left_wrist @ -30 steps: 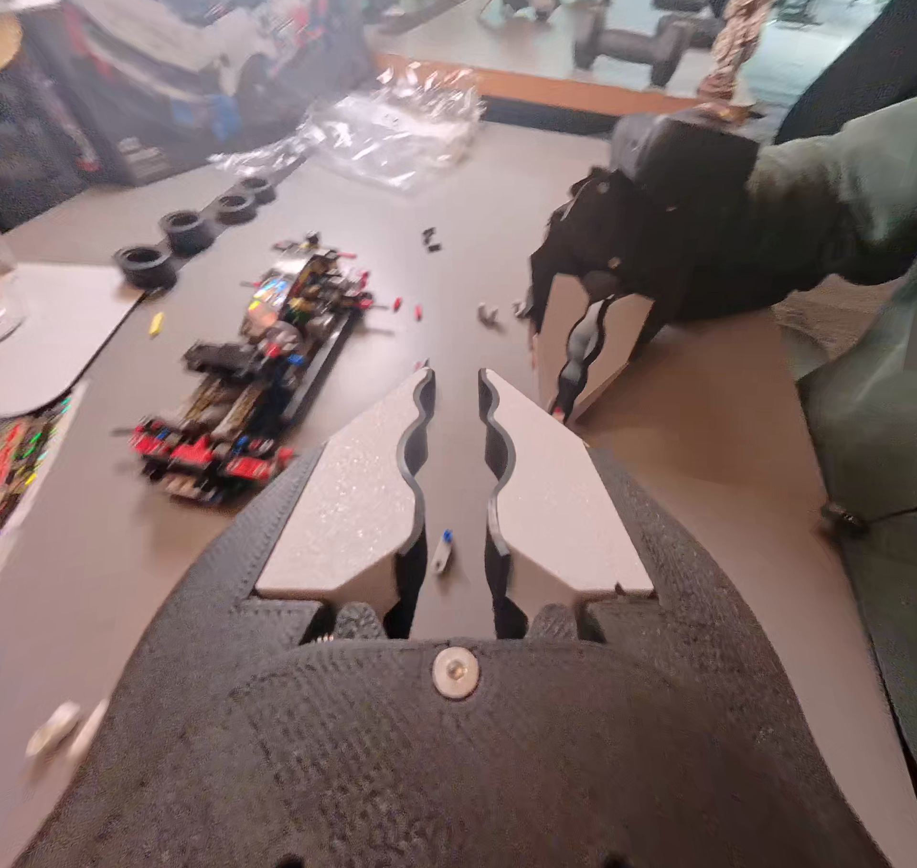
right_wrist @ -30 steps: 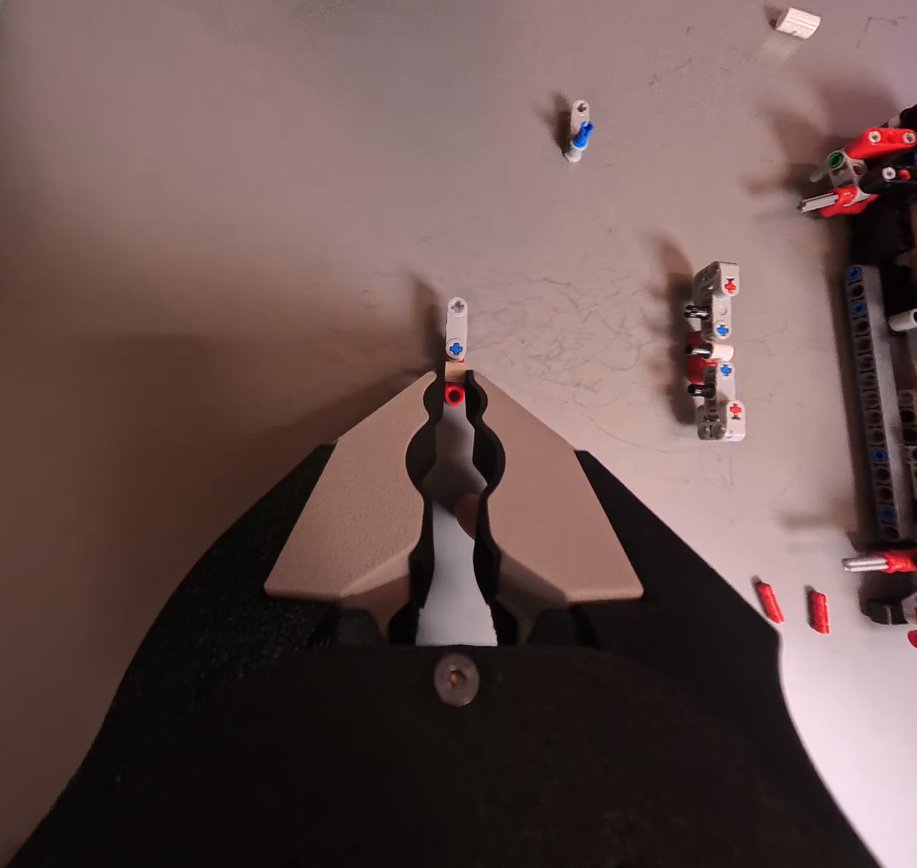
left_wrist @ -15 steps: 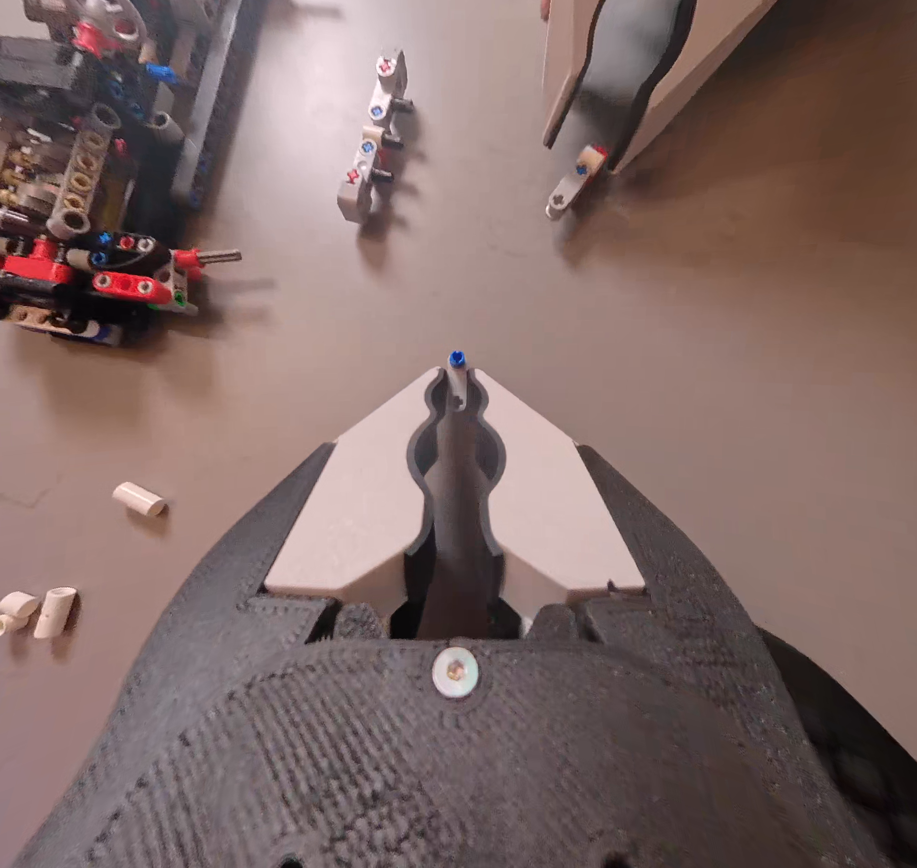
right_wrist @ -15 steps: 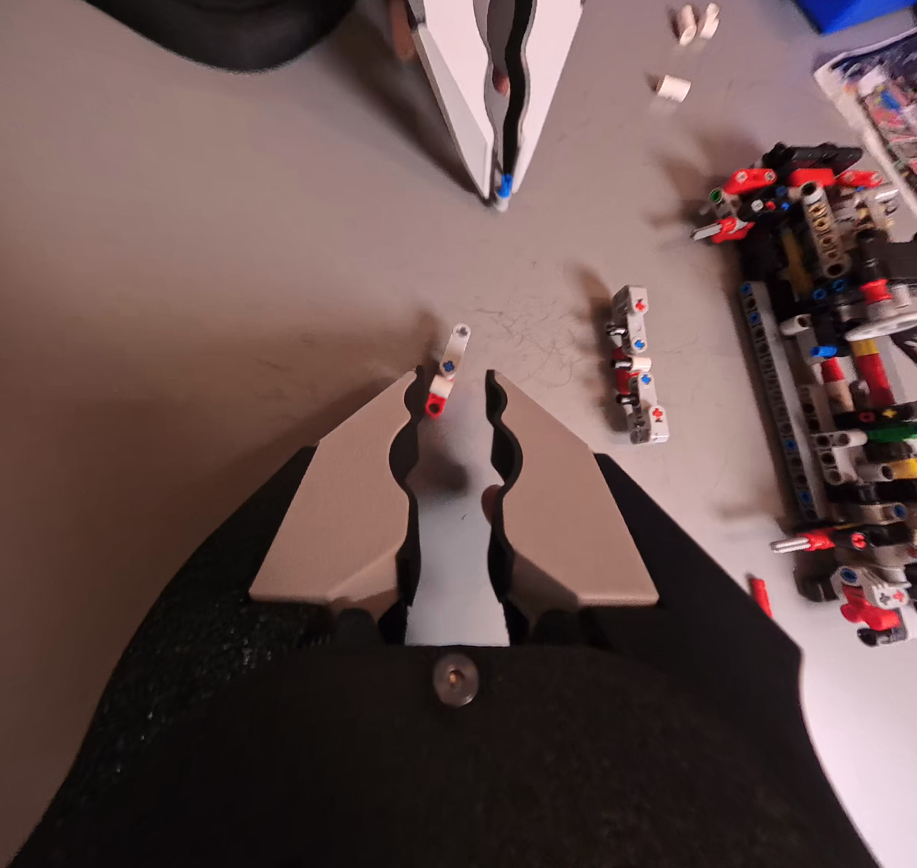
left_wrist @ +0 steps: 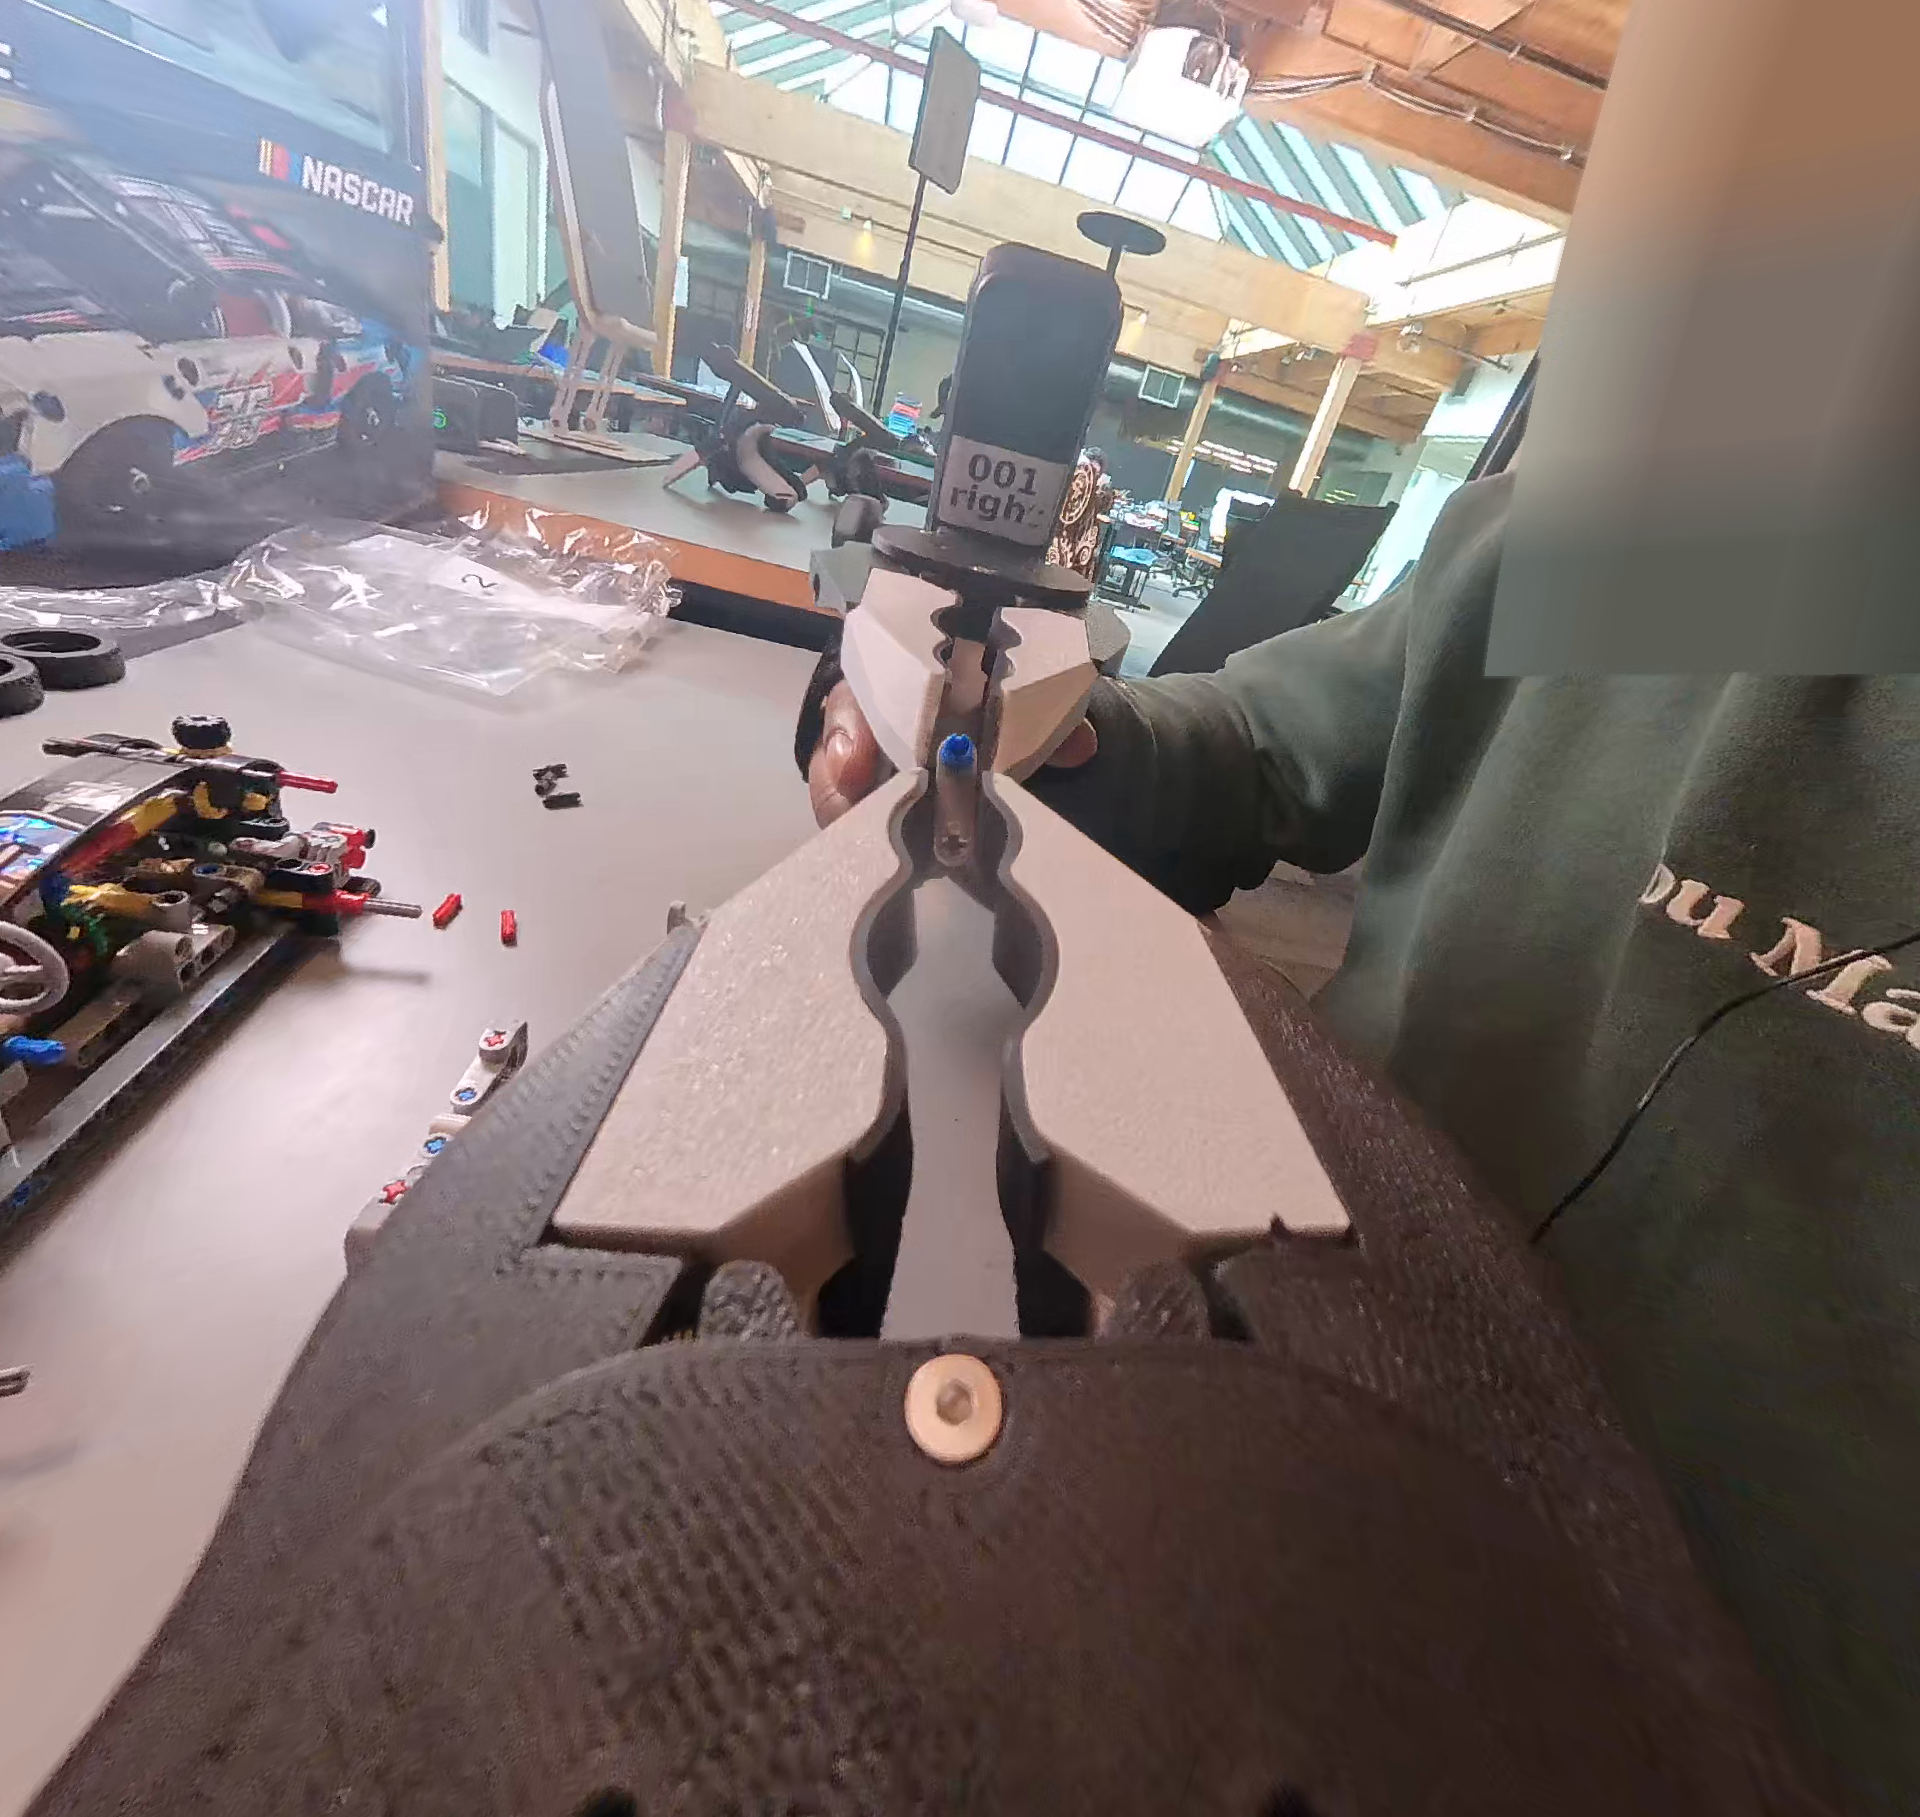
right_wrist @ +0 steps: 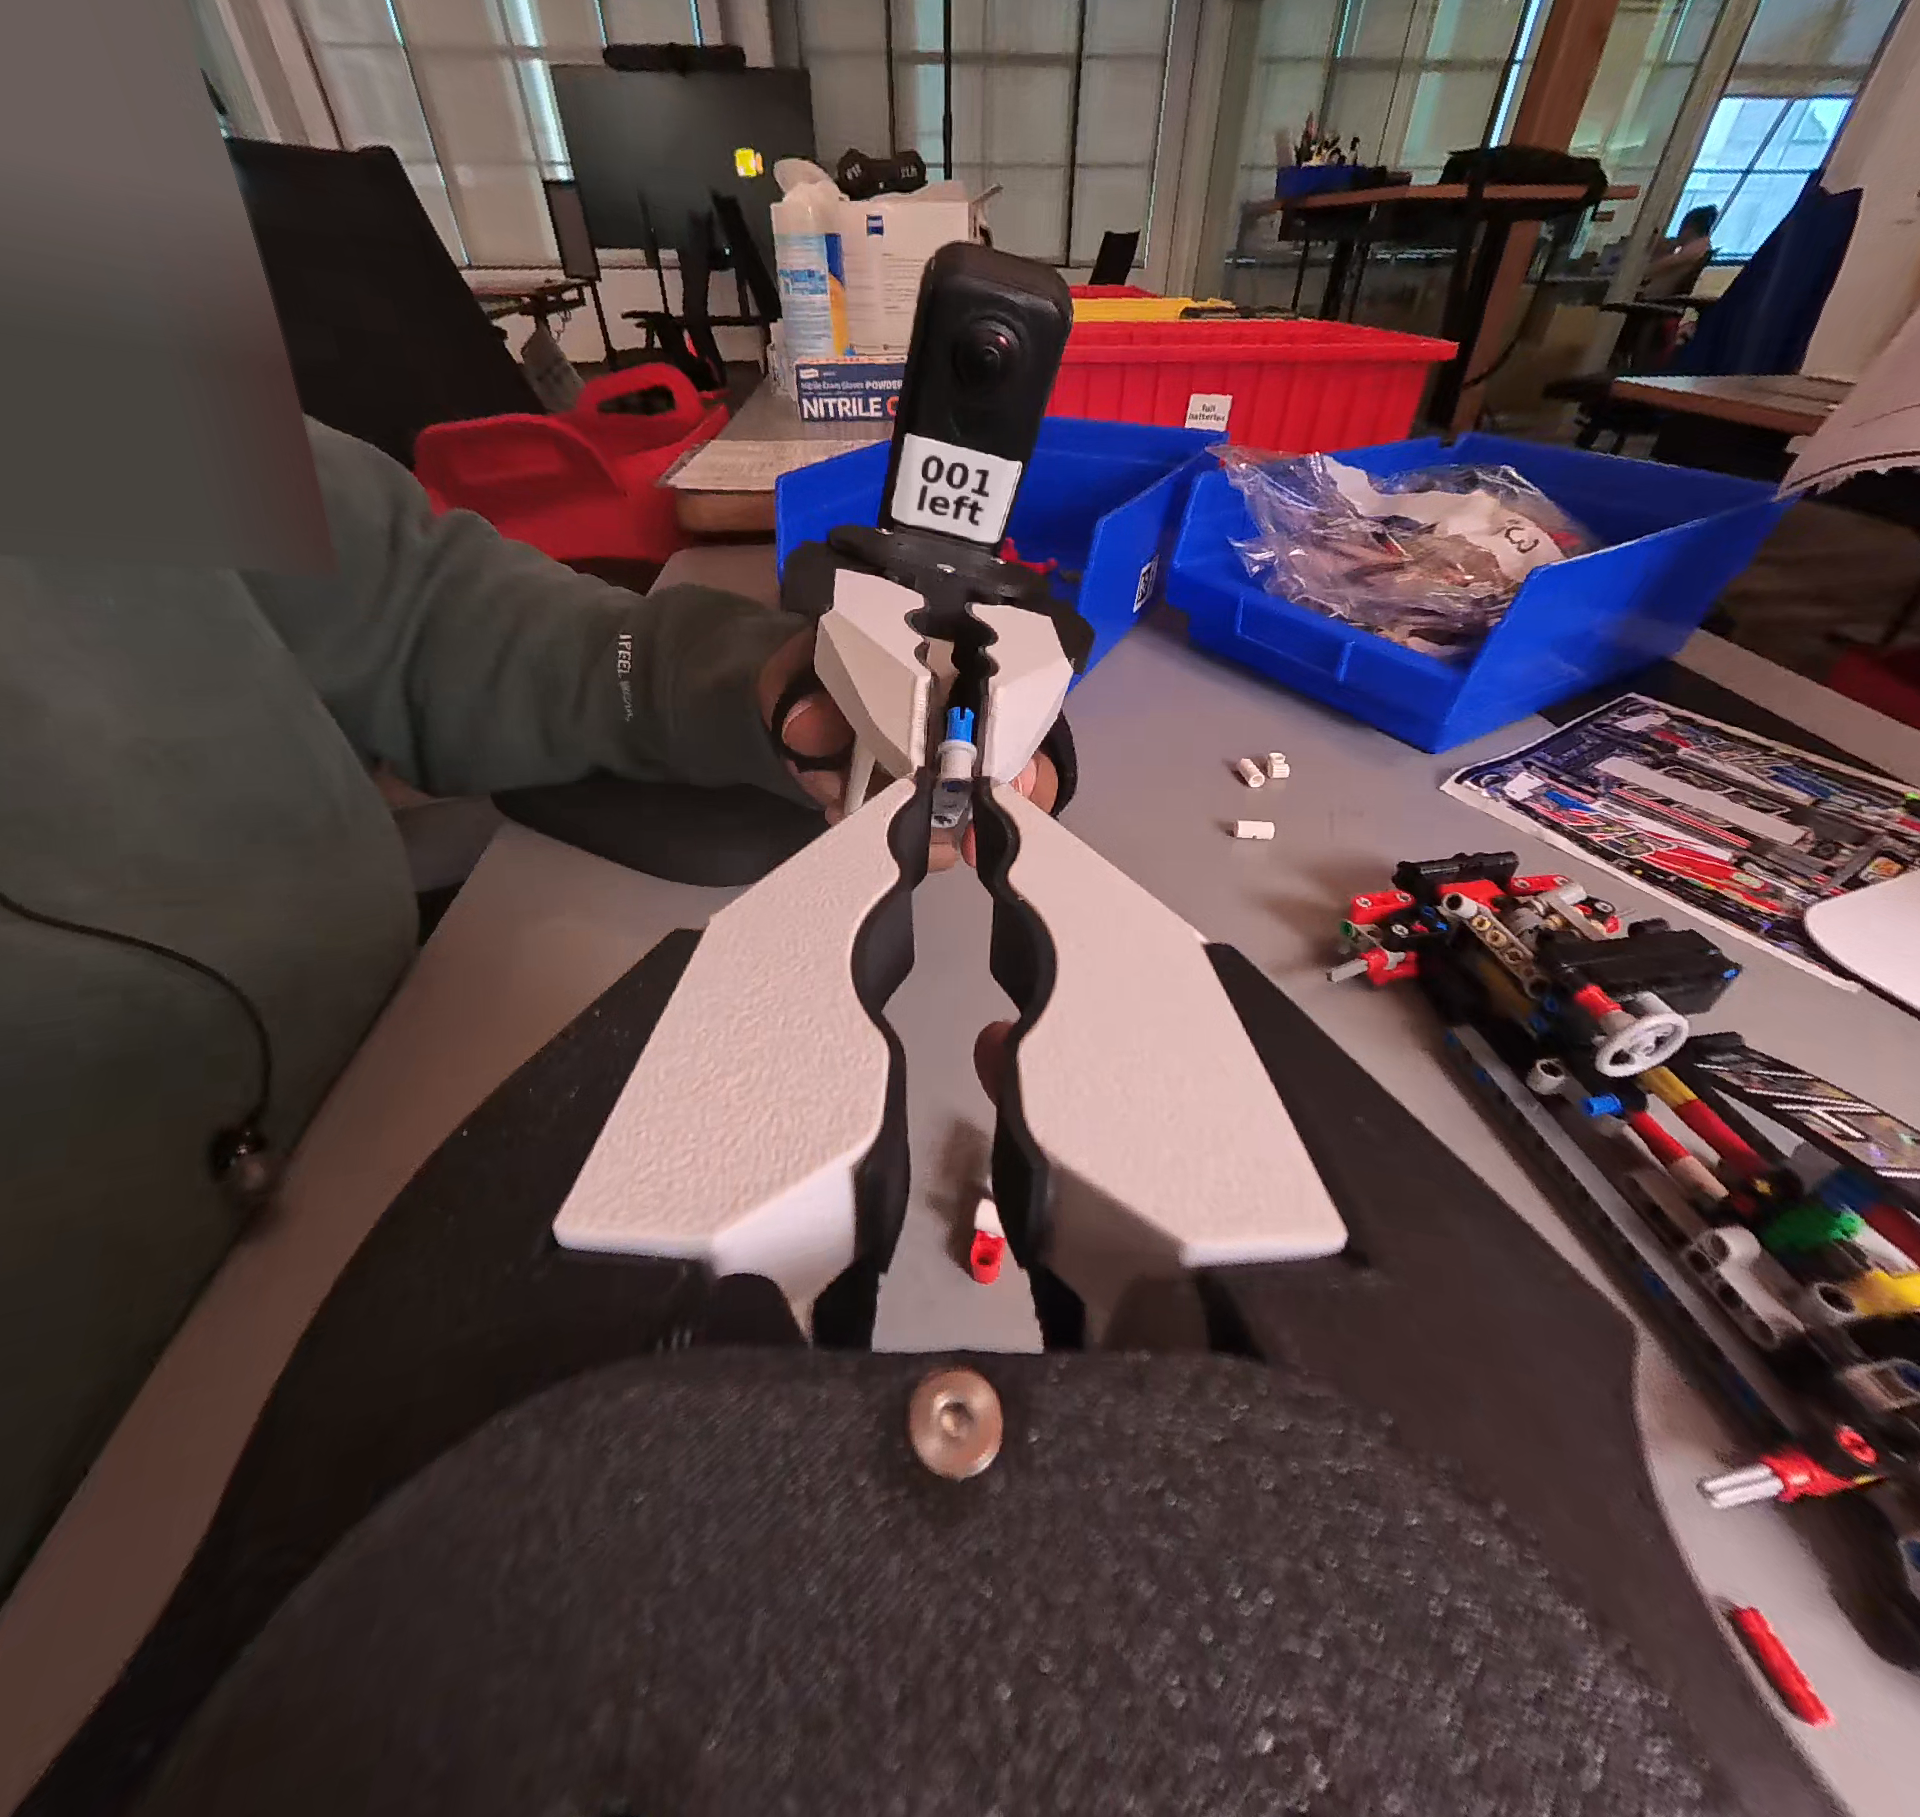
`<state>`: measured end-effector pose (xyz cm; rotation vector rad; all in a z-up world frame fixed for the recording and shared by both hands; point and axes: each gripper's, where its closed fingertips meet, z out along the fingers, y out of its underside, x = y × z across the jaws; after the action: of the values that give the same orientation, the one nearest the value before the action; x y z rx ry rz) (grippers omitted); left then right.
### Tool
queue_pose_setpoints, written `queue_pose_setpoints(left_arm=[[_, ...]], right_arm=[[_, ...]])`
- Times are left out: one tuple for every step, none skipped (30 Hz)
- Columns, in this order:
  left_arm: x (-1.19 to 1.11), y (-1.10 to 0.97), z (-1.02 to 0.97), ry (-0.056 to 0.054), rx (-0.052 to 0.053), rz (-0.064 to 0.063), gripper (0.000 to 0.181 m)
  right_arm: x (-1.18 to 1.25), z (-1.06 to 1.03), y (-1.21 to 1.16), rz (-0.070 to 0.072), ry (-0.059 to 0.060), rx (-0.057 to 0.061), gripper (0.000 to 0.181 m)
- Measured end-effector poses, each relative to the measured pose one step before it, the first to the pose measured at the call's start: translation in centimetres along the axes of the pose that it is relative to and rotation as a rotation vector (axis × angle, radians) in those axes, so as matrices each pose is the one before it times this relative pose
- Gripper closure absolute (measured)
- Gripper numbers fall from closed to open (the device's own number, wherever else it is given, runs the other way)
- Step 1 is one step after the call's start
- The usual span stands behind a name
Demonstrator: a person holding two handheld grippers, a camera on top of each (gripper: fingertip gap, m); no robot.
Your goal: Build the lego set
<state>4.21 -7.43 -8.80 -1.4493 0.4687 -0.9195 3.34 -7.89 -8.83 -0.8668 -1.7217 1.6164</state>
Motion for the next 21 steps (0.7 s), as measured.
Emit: queue_pose_setpoints(left_arm=[[0.118,-0.061,-0.004,0.005,0.0079,-0.0038,0.176],[0.143,-0.028,0.012,0.0072,0.0064,-0.0037,0.176],[0.105,0.015,0.018,0.0051,0.0021,-0.0034,0.176],[-0.019,0.058,0.017,-0.0012,-0.0042,-0.0036,0.176],[-0.099,0.115,0.012,-0.0063,-0.0125,-0.0038,0.176],[-0.108,0.183,-0.001,-0.0051,-0.0187,-0.0051,0.176],[-0.071,0.169,0.001,-0.004,-0.0163,-0.0066,0.176],[-0.086,0.062,-0.063,-0.0058,-0.0088,-0.003,0.176],[-0.076,-0.001,-0.125,-0.0078,-0.0059,0.0034,0.173],[-0.156,0.074,-0.135,-0.0138,-0.0118,0.0087,0.171],[-0.241,0.237,-0.08,-0.0203,-0.0237,0.0141,0.17],[-0.199,0.448,0.009,-0.0187,-0.0364,0.0201,0.169],[-0.063,0.534,0.082,-0.0125,-0.0419,0.0236,0.168],[0.039,0.416,0.097,-0.0069,-0.0339,0.0209,0.168],[0.068,0.269,0.101,-0.0046,-0.0232,0.0139,0.168],[-0.031,0.323,0.12,-0.0086,-0.0245,0.0106,0.172],[-0.044,0.452,0.133,-0.009,-0.0298,0.0137,0.176],[0.056,0.364,0.108,-0.0034,-0.0237,0.0156,0.181],[0.026,0.187,0.058,-0.0049,-0.0131,0.0136,0.181],[-0.094,0.07,-0.002,-0.0101,-0.007,0.0105,0.181],[-0.12,-0.068,-0.06,-0.0099,0.0021,0.0055,0.181]], right_arm=[[-0.093,0.008,-0.078,0.0081,-0.0072,0.0079,0.175],[-0.151,-0.005,-0.083,0.0125,-0.0122,0.0074,0.176],[-0.11,-0.024,-0.04,0.0097,-0.0116,0.0027,0.176],[-0.005,-0.011,0.04,0.0052,-0.0048,-0.0031,0.176],[0.095,-0.031,0.167,0.001,0.0004,-0.0146,0.176],[0.049,-0.031,0.251,-0.0015,-0.0035,-0.024,0.176],[0.007,-0.072,0.214,-0.0039,-0.0045,-0.0233,0.176],[0.079,-0.106,0.282,-0.0059,0.0009,-0.0307,0.176],[0.074,-0.108,0.489,-0.0069,-0.0009,-0.045,0.176],[-0.01,-0.076,0.625,-0.0114,-0.0028,-0.0515,0.176],[0.19,-0.012,0.445,-0.0187,0.0168,-0.0341,0.176],[0.005,0.073,0.376,-0.0142,0.0065,-0.0276,0.176],[-0.213,0.172,0.422,-0.0035,-0.0077,-0.0312,0.176],[-0.027,0.237,0.475,-0.0054,0.0061,-0.0325,0.176],[-0.003,0.238,0.42,-0.0118,0.0078,-0.0254,0.176],[-0.234,0.195,0.285,-0.0082,-0.0076,-0.0144,0.176],[-0.215,0.136,0.091,-0.0005,-0.0097,-0.0031,0.176],[-0.018,0.076,0.139,0.0014,0.0,-0.0088,0.176],[0.018,0.027,0.183,-0.0059,0.0027,-0.0112,0.176],[0.081,-0.026,0.014,-0.0066,0.0063,0.0014,0.176],[0.072,-0.076,-0.083,0.0028,0.0025,0.0061,0.176]])
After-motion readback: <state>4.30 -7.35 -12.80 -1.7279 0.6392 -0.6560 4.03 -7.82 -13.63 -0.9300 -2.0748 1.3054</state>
